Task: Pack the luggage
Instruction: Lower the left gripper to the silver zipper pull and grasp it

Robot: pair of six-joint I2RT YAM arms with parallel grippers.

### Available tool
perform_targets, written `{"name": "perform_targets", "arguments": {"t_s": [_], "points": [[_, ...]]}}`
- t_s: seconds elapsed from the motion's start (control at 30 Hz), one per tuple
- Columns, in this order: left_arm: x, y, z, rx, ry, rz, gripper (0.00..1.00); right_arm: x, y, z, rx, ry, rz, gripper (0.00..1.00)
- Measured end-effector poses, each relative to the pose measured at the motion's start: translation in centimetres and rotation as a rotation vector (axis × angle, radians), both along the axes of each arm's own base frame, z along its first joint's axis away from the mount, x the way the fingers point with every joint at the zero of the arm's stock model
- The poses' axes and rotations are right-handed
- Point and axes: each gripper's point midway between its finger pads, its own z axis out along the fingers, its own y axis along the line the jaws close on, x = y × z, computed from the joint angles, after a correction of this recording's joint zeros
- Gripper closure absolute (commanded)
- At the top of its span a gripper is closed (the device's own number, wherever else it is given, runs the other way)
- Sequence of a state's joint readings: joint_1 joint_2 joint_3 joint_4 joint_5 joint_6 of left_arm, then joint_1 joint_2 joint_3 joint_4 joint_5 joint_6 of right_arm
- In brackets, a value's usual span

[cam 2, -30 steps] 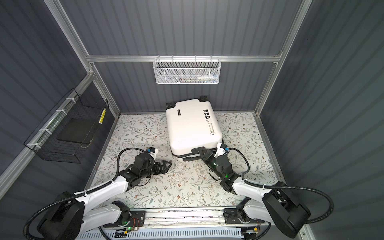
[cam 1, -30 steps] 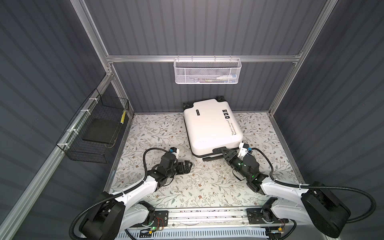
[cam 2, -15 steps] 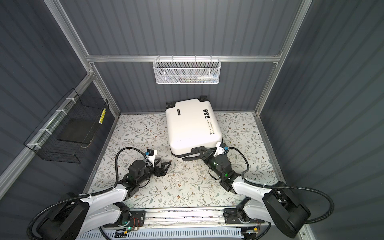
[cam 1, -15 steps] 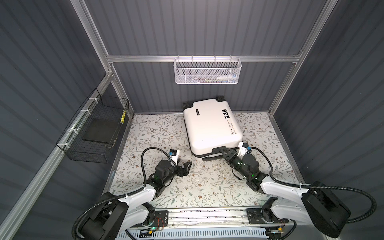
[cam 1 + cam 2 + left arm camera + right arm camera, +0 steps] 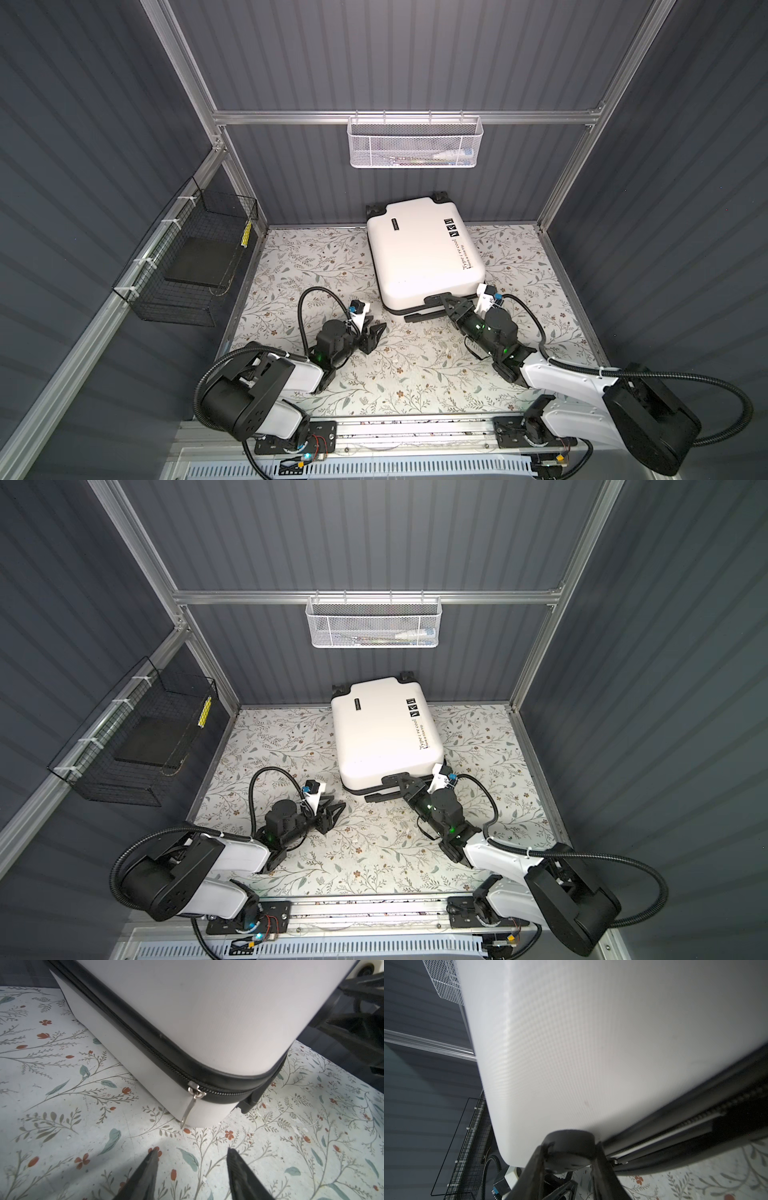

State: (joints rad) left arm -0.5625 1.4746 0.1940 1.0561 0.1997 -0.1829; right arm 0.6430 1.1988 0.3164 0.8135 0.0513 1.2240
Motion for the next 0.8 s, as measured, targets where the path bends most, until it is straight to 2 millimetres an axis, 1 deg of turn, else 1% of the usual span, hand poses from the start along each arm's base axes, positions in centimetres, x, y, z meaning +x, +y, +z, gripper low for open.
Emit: {"name": "perform_targets", "arguments": {"t_s": [0.23, 0.8], "points": [[0.9, -1.0, 0.3, -0.022, -0.040, -0.021, 0.62, 0.0, 0.0, 0.0, 0.000, 0.000, 0.000, 0.91], [2.4, -1.8, 0.3, -0.048, -0.090, -0.017, 0.71, 0.0, 0.0, 0.0, 0.000, 0.000, 0.000, 0.93]]}}
